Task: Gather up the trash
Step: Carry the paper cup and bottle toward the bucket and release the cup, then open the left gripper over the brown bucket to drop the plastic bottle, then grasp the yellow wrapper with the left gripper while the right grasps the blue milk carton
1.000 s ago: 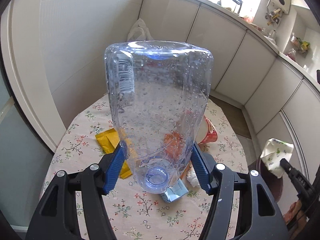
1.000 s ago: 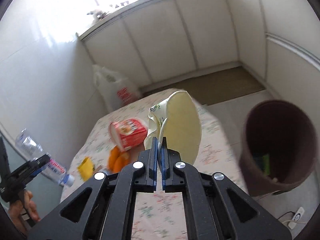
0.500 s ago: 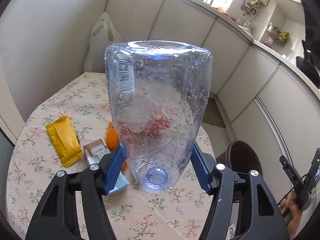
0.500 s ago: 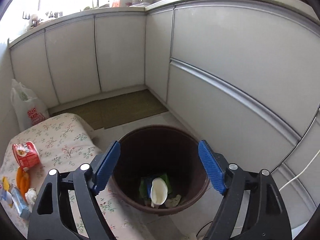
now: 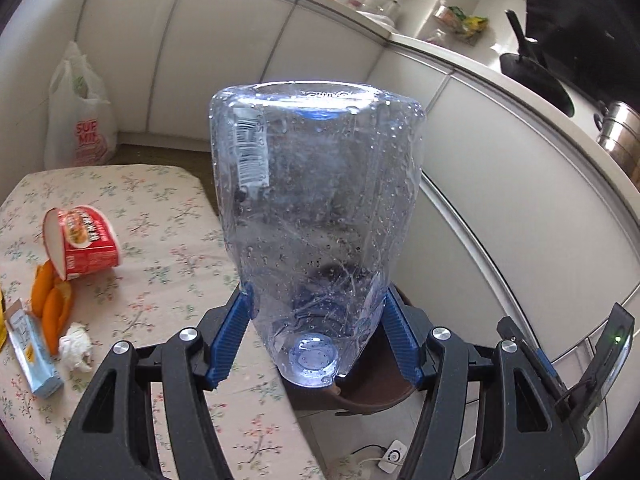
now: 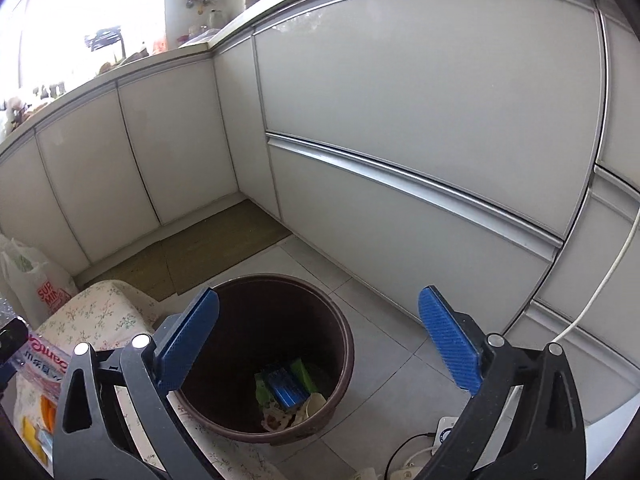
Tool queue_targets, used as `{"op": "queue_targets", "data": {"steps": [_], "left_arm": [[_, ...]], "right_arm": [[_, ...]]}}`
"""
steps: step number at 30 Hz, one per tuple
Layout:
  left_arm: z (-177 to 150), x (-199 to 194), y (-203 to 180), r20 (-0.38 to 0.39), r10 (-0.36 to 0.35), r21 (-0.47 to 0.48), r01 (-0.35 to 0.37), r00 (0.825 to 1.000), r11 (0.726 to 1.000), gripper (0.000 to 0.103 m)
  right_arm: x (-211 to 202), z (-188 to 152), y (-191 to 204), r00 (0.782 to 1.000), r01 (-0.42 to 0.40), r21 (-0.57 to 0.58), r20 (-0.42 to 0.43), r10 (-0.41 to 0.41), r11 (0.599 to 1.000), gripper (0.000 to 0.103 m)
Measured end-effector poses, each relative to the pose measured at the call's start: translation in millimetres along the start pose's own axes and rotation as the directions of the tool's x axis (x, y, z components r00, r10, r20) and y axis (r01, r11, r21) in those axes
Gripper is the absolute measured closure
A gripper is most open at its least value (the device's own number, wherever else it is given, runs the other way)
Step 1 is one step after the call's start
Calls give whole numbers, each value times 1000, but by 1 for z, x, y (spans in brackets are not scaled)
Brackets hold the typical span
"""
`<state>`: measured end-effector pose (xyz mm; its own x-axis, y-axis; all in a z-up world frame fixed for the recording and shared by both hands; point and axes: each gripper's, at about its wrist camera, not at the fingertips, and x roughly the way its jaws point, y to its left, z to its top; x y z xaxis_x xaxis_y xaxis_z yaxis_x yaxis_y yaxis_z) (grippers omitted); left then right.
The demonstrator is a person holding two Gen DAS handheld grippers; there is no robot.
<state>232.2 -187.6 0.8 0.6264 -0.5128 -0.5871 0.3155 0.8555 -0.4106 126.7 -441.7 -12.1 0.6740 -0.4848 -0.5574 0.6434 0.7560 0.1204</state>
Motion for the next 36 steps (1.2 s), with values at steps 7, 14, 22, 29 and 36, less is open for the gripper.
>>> {"op": "queue_targets", "data": {"steps": [7,14,22,29,36], "left_arm": [[3,49,-45,-85,-85,16,86,993,996,39],[-4,73,-46,-181,-116,-15,115,977,993,34],[-6,43,-24,-133,20,56,-13,991,998,31],[-9,-3,52,-99,193,30,-191,976,981,28],[-6,-48,175,-108,401,-100,-411,910,906,27]], "right_arm": [[8,6,-35,1000,10,128,-17,-8,992,7],[12,6,-32,999,-19,140,-38,25,990,7],[10,-4,-1,997,-59,61,-55,62,996,7],[4,-25,56,986,-132,-111,-113,119,985,7],[-9,-58,125,970,-223,-314,-164,178,923,7]]}}
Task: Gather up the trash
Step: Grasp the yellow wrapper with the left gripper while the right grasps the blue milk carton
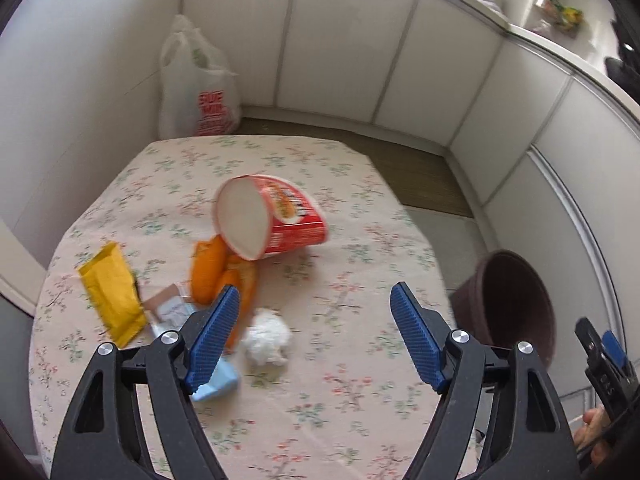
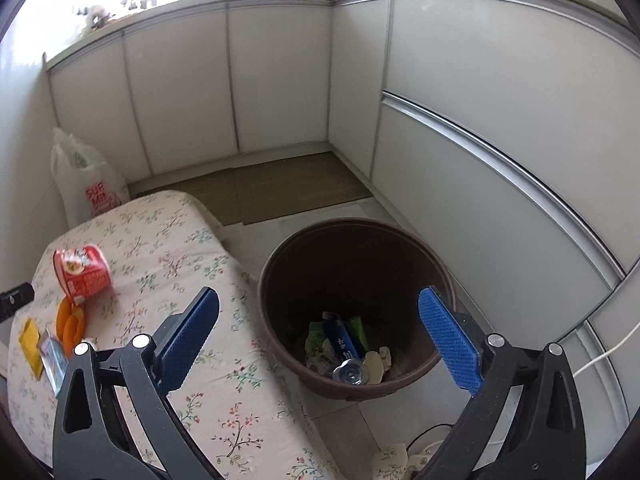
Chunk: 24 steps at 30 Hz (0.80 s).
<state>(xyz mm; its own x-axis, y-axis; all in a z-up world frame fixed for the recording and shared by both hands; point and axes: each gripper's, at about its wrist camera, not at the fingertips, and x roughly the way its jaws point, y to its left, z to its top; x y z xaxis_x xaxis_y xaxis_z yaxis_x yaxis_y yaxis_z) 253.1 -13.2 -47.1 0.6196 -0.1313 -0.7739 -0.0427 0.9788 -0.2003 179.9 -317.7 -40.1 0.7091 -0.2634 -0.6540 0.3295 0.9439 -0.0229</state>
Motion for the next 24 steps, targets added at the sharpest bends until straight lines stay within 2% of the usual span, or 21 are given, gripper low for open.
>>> {"op": "queue_targets", "data": {"steps": [3,5,8,9,11,14,20,24], "left_arm": [[6,16,67,-38,100,-152,-105,994,983,27],[4,30,110,-76,153,-254,-167,985,953,27],[-6,51,160,-119,216,-349,-244,969,905,27],[-9,61,173,-144,228,-367,-265,963,892,27],[-13,77,199,-193,205,-416,-269,959,869,27],[-16,92,225,-223,201,-481,-288,954,828,27],[-19,110,233,-239,205,-484,-300,949,822,27],[-15,116,220,-225,203,-430,-284,953,857,28]], "right_arm": [[4,-5,30,1000,-18,-92,-12,17,996,7],[7,-9,50,1000,-25,-152,-17,23,988,7],[11,-17,77,999,-32,-235,-21,28,971,7],[12,-20,86,999,-38,-259,-24,33,965,7],[15,-24,102,999,-49,-294,-32,42,954,7],[19,-31,121,997,-67,-335,-47,54,940,7],[21,-42,150,995,-89,-385,-67,68,918,7],[20,-47,161,993,-109,-399,-81,83,910,7]]}}
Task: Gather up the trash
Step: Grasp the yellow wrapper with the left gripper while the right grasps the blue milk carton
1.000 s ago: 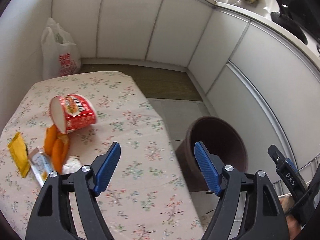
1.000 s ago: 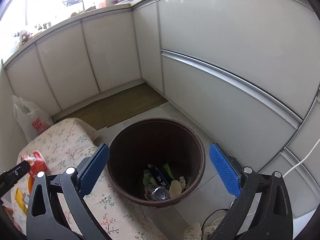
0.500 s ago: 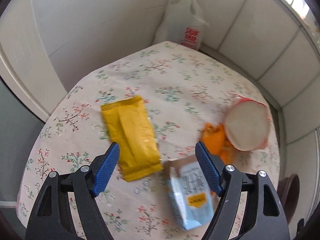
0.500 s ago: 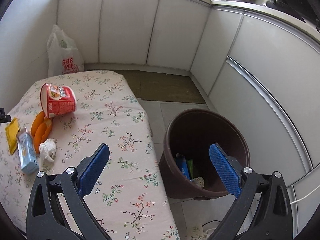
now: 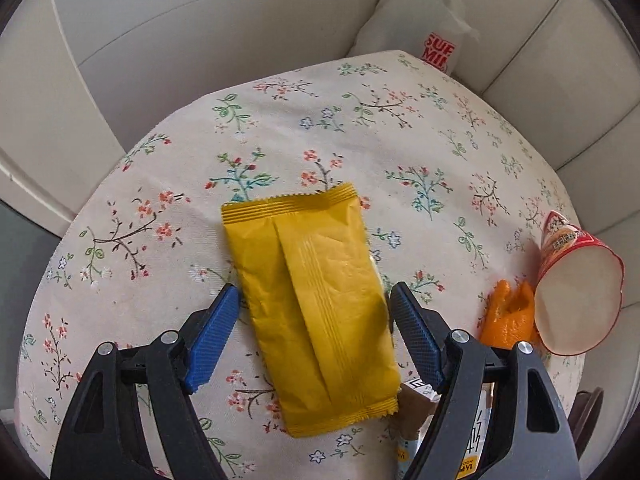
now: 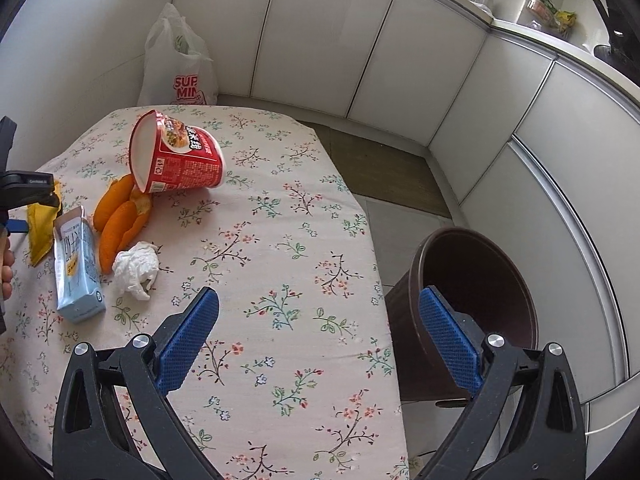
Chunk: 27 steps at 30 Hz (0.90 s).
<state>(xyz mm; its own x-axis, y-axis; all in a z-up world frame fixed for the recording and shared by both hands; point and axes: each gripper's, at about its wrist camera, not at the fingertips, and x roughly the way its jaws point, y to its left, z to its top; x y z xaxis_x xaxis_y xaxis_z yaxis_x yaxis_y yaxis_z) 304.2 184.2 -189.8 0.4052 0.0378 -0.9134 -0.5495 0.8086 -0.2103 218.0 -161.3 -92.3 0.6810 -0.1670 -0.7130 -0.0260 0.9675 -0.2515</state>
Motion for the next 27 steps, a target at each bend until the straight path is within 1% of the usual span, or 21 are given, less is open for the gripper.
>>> {"op": "queue_targets", "data": {"steps": [1,2,3,4,5,6,7,9,13,16,17,19,22,25,27], "left_arm": [[-1,0,-4,-2,-3,29,3,1000,1000,34],[-4,1,-10,-3,12,76,-12,1000,997,38],[-7,0,-15,3,36,119,-36,999,992,48],[-9,-1,-18,5,38,150,-39,999,988,56],[-10,-2,-19,-1,28,165,-28,1000,986,59],[-10,-4,-18,-8,13,171,-11,1000,985,64],[-11,-6,-17,-16,-3,176,6,1000,984,75],[-11,-13,-14,-14,-12,202,15,1000,979,81],[-12,-45,-8,58,-13,271,-3,998,963,83],[-12,-79,-3,120,-36,295,-1,992,955,83],[-13,-92,-2,143,-45,302,0,989,953,83],[-14,-120,0,182,-78,302,20,980,953,83],[-16,-159,1,233,-146,295,73,961,953,83],[-23,-192,3,285,-195,301,106,938,948,83],[-29,-206,6,293,-236,293,148,926,945,83]], "right_arm": [[0,0,2,1000,-4,-3,-1,4,1000,7],[-1,0,5,1000,-9,-6,-2,9,1000,7],[-1,0,7,1000,-14,-8,-2,14,1000,7],[-1,0,9,1000,-23,-9,-3,23,1000,7],[-1,0,12,999,-33,-8,-5,33,999,7],[-2,1,15,999,-46,-6,-7,46,999,7],[-2,1,17,998,-59,-4,-7,59,998,7],[-4,2,24,996,-94,1,-7,94,996,7],[-4,6,40,985,-172,4,-8,172,985,7],[1,9,57,967,-255,20,-22,256,967,7],[4,10,64,957,-288,29,-34,289,957,7],[10,11,81,939,-337,47,-58,339,940,7],[19,14,111,920,-380,40,-84,382,924,7],[20,15,143,919,-390,-26,-84,386,921,7],[19,15,164,922,-384,-84,-82,378,919,7]]}}
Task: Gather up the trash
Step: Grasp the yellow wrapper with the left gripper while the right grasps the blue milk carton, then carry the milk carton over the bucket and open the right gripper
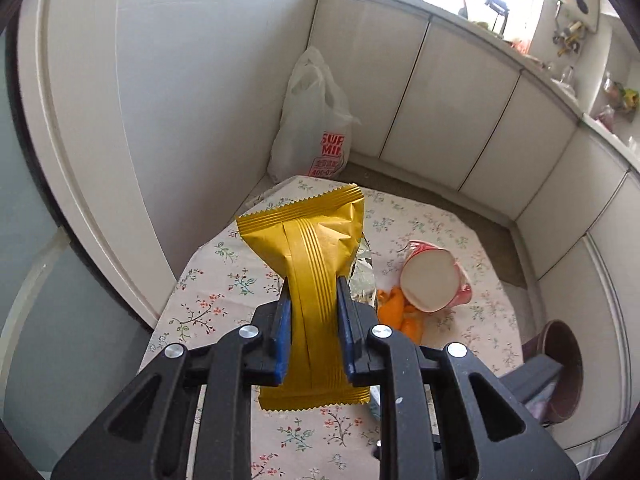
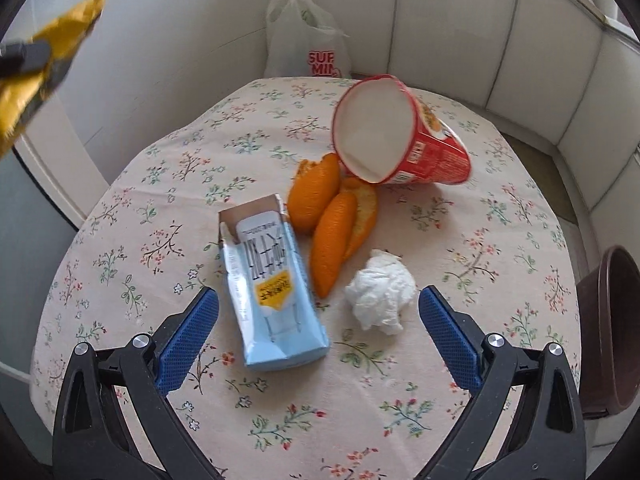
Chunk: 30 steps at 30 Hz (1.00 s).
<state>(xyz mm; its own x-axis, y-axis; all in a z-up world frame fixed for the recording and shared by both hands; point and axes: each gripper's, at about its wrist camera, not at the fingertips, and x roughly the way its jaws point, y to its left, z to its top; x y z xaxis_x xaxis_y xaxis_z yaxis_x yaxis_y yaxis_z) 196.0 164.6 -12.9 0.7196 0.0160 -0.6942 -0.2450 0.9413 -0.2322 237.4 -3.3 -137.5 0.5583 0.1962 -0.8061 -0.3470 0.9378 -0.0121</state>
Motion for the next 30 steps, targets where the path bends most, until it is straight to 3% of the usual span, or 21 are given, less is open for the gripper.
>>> {"op": "queue_targets", "data": {"steps": [4,7,11,20,30], "left_arm": [[-4,-11,-1,-2,-66,-43,66,998,997,83],[-4,-9,-8,3,-53,-22,53,999,998,83],[-4,-5,-8,2,-39,-12,39,999,999,83],[-7,-1,-2,-10,-48,-45,47,999,998,83],[-11,3,-23,-9,-74,-7,74,997,997,83]], "right_arm": [[14,0,27,999,34,-85,-4,-34,996,7],[24,-1,38,998,54,-127,-9,-56,990,13],[40,-4,42,997,34,-148,-56,-43,988,46],[28,-7,26,999,-41,-71,-38,38,997,48],[-32,3,-33,995,-5,26,96,2,1000,48]]}}
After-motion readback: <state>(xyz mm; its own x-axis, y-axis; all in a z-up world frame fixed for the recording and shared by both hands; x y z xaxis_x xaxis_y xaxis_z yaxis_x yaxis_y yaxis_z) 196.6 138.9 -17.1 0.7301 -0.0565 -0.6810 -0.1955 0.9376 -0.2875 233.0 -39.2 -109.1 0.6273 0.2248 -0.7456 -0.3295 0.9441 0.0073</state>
